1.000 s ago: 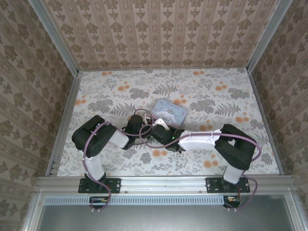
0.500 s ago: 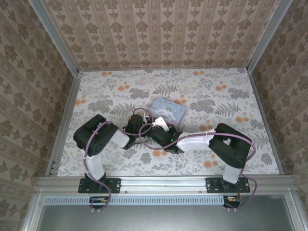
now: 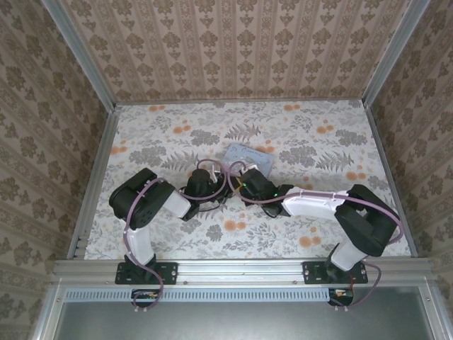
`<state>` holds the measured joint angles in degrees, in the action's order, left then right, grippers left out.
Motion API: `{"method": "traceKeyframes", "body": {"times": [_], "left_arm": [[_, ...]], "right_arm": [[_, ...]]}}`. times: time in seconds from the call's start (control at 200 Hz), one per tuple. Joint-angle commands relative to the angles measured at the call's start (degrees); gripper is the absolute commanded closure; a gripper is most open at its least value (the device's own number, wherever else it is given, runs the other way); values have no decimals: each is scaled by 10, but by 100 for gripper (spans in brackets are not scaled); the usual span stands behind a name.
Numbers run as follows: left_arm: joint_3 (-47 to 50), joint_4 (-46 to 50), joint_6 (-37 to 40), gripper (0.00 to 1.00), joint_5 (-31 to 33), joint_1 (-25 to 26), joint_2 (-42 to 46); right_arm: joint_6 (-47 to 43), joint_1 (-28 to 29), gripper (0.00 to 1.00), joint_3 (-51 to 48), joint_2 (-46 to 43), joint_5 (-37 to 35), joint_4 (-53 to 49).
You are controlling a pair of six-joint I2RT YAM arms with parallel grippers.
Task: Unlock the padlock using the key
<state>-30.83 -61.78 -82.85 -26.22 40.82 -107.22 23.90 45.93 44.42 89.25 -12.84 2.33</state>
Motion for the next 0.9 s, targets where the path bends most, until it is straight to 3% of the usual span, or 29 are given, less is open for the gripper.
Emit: {"method": "traceKeyframes", "body": {"times": [0.0,0.335,0.585,0.895], "left_arm": [[11,11,-4,100,-46,7,-12],[13,13,0,100,-46,3,-9],[14,18,3,100,-48,2,-4],[13,24,5,100,-48,2,-1]], "right_arm": [[62,-28,66,-24,-51,61,64],[100,-45,62,-65,-109,93,69],[23,-30,66,-48,-88,83,-6],[-55,22,67,-7,-34,4,-80]]}}
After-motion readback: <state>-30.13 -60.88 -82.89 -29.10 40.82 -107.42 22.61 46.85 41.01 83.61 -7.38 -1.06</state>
